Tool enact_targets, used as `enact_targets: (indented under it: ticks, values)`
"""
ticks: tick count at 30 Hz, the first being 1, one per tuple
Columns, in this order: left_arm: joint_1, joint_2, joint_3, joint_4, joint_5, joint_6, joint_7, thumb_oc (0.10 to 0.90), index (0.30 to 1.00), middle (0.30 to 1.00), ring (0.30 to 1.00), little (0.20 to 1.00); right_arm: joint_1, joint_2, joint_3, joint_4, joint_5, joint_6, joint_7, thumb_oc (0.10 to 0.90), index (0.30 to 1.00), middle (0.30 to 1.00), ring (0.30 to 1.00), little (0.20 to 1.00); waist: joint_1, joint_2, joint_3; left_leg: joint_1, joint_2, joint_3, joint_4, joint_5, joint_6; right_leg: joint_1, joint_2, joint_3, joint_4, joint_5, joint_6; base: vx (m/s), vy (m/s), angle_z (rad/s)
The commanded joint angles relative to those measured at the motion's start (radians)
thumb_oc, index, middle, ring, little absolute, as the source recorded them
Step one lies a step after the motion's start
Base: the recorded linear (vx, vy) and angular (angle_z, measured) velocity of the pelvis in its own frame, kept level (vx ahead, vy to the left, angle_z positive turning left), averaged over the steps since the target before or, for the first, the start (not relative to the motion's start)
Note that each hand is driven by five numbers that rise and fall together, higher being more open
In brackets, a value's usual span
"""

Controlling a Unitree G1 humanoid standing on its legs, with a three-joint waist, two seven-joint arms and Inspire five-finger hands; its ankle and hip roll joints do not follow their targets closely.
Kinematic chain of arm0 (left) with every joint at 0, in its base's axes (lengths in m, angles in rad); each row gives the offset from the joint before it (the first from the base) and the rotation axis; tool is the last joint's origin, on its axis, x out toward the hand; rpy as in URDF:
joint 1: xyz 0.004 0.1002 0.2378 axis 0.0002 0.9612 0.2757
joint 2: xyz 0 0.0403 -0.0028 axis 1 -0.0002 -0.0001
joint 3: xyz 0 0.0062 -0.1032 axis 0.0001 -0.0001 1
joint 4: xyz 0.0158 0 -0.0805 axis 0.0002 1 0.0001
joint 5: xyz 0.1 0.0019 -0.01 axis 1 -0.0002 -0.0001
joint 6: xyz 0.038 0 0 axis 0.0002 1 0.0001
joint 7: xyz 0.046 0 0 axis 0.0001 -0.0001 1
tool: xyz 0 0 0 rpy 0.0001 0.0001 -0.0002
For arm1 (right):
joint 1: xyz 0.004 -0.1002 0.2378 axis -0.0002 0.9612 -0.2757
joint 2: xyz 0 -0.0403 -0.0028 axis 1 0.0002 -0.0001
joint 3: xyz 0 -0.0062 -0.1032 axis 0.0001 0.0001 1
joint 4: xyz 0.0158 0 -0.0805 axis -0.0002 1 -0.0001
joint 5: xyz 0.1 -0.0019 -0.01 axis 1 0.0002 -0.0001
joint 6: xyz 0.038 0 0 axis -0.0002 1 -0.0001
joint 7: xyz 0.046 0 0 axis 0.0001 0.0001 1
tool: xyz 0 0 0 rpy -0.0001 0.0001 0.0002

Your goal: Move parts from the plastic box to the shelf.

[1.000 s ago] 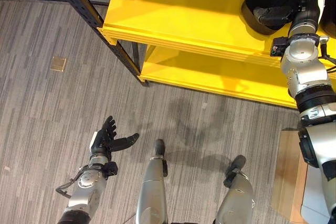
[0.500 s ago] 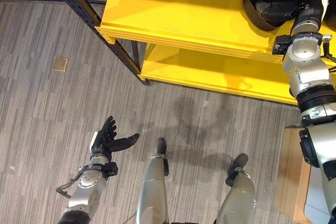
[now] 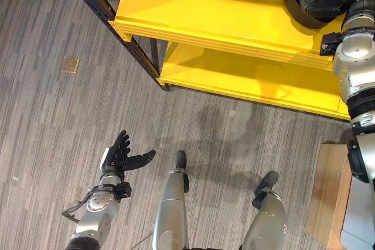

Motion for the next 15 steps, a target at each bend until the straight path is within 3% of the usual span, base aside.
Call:
enact_targets:
  ticks: [1,15]
  values:
    - [0.026,0.051,0.063,-0.066,0.005,-0.106,0.004,0.9,1.0,1.0,1.0,1.0,-0.079,-0.121,0.088,0.064,-0.13,0.003,0.003,0.9,1.0,1.0,1.0,1.0,0.032,0.031,-0.007,0.121,-0.026,0.062,-0.111,-0.048,0.043,-0.067,0.035,0.073,0.227,0.032,0.024,0.0,0.0,0.0]
    - [0.046,0.043,0.096,-0.062,0.0,-0.111,0.001,0.9,1.0,1.0,1.0,1.0,-0.031,-0.158,0.12,0.073,-0.2,0.008,0.03,0.9,1.0,1.0,1.0,1.0,0.031,0.022,-0.004,0.112,-0.022,0.058,-0.11,-0.043,0.04,-0.08,0.04,0.07,0.237,0.022,0.019,0.0,0.0,0.0]
